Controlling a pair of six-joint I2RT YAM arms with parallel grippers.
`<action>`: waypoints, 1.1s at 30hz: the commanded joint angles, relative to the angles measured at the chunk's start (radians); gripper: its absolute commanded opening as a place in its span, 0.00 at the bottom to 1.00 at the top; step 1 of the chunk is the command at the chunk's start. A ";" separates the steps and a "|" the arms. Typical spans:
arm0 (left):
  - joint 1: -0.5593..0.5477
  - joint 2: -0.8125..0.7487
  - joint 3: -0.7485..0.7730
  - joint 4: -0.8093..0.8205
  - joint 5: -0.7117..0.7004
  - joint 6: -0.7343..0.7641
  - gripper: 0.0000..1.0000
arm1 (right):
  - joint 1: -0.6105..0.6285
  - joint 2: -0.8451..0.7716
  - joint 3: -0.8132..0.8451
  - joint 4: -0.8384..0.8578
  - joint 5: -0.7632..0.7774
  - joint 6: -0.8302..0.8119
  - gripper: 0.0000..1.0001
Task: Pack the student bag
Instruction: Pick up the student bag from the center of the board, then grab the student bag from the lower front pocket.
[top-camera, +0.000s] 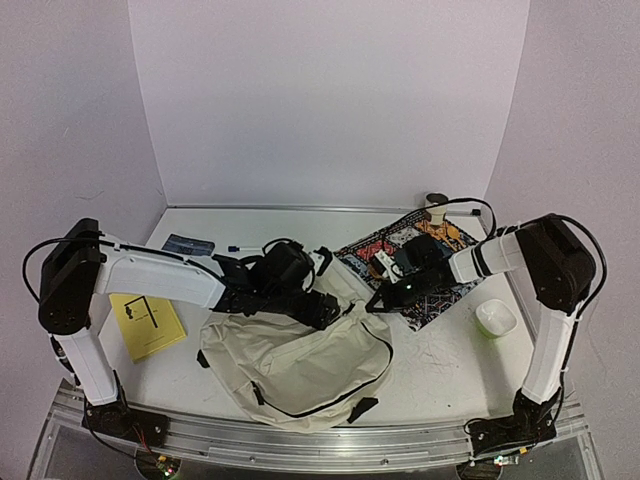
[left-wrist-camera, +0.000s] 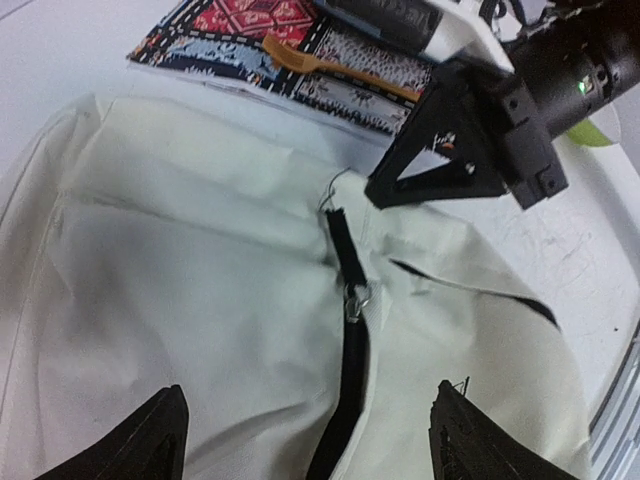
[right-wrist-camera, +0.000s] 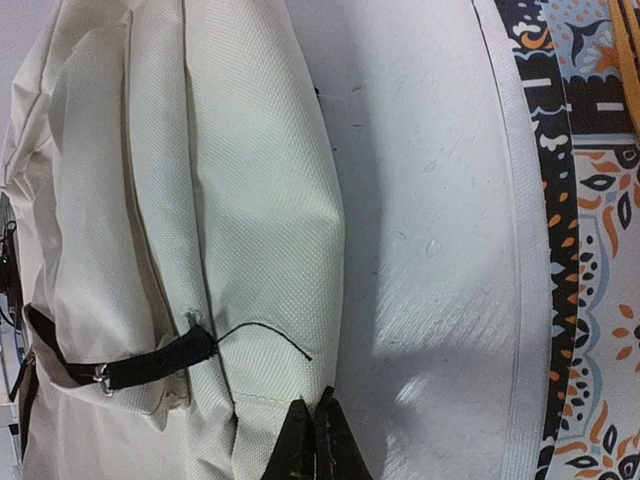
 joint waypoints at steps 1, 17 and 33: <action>-0.003 0.044 0.132 -0.011 -0.018 0.003 0.85 | 0.007 -0.105 -0.017 -0.011 -0.044 0.009 0.00; -0.003 0.289 0.444 -0.180 -0.079 0.070 0.55 | 0.018 -0.146 -0.012 -0.008 -0.037 0.035 0.00; -0.003 0.411 0.588 -0.312 -0.063 0.131 0.43 | 0.044 -0.124 0.008 -0.015 -0.017 0.050 0.00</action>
